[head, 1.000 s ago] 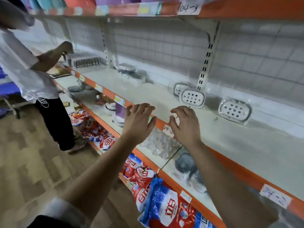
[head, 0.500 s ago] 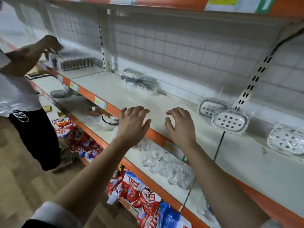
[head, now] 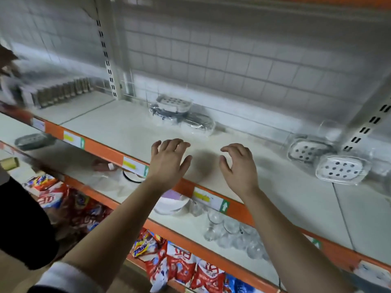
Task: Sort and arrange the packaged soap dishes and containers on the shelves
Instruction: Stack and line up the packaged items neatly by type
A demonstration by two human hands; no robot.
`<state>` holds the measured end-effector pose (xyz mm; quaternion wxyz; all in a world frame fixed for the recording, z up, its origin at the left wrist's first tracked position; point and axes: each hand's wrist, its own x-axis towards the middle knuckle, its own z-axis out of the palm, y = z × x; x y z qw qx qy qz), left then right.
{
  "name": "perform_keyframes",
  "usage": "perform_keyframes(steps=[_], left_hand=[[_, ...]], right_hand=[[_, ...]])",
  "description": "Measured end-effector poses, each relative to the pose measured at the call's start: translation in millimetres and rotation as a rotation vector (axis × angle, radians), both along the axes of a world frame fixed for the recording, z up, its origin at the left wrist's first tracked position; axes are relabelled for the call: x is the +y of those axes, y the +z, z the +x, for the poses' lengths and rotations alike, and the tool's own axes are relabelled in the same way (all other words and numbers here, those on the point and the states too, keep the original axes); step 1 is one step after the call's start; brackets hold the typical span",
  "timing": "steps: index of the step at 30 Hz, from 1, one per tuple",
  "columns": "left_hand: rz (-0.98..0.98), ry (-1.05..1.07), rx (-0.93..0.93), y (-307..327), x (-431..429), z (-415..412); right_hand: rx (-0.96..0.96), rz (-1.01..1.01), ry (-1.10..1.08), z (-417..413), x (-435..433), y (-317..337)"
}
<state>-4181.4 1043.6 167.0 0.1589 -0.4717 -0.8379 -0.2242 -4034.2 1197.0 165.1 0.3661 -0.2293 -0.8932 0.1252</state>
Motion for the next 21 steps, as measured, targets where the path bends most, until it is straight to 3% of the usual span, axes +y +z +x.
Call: perform_keyframes(steps=[11,17,21], left_hand=[[0.044,-0.065,-0.032,4,26,-114],[0.115,-0.112,0.001,4,42,-170],[0.095,-0.210,0.034,9,59,-209]], right_hand=[[-0.087,-0.055,-0.009,-117,35,-3],[-0.324,-0.107,-0.076,-160,49,-12],[-0.333,-0.123,-0.177,-174,46,-20]])
